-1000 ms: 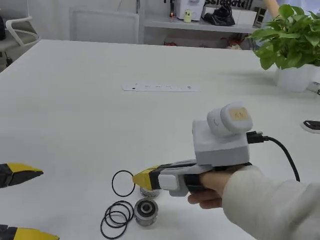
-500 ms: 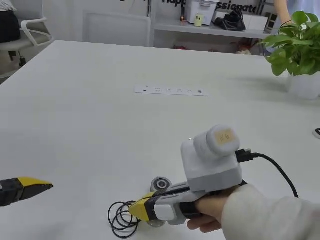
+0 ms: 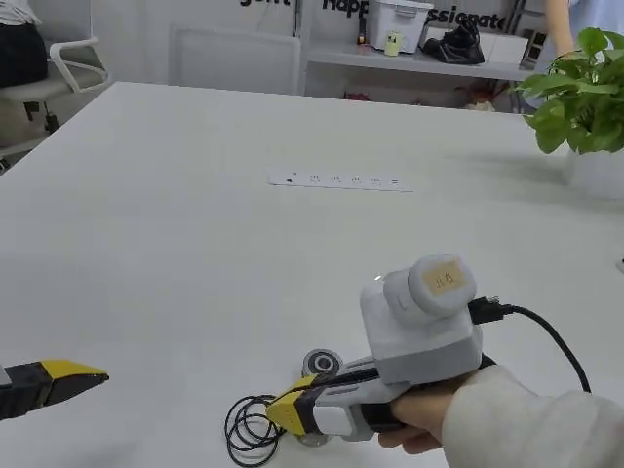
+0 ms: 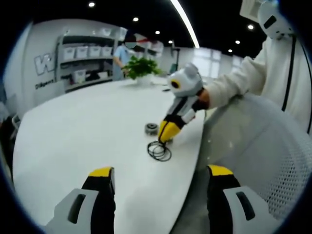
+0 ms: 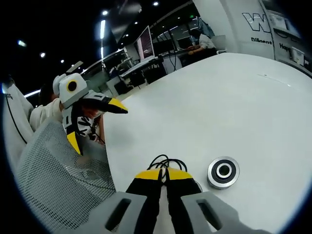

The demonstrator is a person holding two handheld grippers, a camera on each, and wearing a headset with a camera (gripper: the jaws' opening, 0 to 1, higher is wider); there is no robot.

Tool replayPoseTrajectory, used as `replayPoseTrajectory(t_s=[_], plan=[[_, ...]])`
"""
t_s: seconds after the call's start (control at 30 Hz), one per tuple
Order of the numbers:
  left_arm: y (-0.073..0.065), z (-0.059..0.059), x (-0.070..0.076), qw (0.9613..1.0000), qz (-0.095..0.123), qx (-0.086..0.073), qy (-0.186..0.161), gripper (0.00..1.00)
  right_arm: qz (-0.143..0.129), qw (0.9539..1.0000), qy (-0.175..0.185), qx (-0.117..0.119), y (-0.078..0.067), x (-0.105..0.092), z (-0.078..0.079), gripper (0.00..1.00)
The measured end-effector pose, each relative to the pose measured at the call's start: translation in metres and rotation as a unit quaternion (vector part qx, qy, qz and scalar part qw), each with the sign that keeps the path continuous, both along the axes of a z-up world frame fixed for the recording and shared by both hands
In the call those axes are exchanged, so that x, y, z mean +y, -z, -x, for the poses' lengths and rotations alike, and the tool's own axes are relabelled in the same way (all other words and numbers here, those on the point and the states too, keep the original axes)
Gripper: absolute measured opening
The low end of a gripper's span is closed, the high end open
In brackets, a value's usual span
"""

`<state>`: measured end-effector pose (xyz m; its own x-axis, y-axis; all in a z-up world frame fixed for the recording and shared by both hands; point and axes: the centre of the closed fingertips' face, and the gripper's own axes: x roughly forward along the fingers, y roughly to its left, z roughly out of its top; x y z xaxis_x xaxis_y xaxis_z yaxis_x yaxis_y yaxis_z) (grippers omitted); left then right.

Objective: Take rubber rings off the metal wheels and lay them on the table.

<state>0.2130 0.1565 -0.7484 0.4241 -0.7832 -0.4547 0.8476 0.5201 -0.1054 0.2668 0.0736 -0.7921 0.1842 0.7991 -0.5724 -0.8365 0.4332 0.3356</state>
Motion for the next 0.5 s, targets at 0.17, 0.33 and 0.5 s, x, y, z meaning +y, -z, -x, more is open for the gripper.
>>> replayPoseTrajectory(t_s=[0.17,0.33,0.5], plan=[[-0.001,0.001,-0.002,1.0,0.0,-0.001,0.001,0.78,-0.002,1.0,0.008,-0.003,-0.003,-0.003,-0.003,0.01],[-0.004,0.001,-0.003,1.0,0.002,-0.005,0.0,0.78,-0.005,0.9999,0.01,-0.006,-0.007,-0.003,-0.005,0.03],[-0.006,0.001,-0.002,1.0,0.005,-0.006,-0.004,0.78,0.003,0.9995,-0.007,-0.032,-0.016,-0.001,-0.006,0.05]])
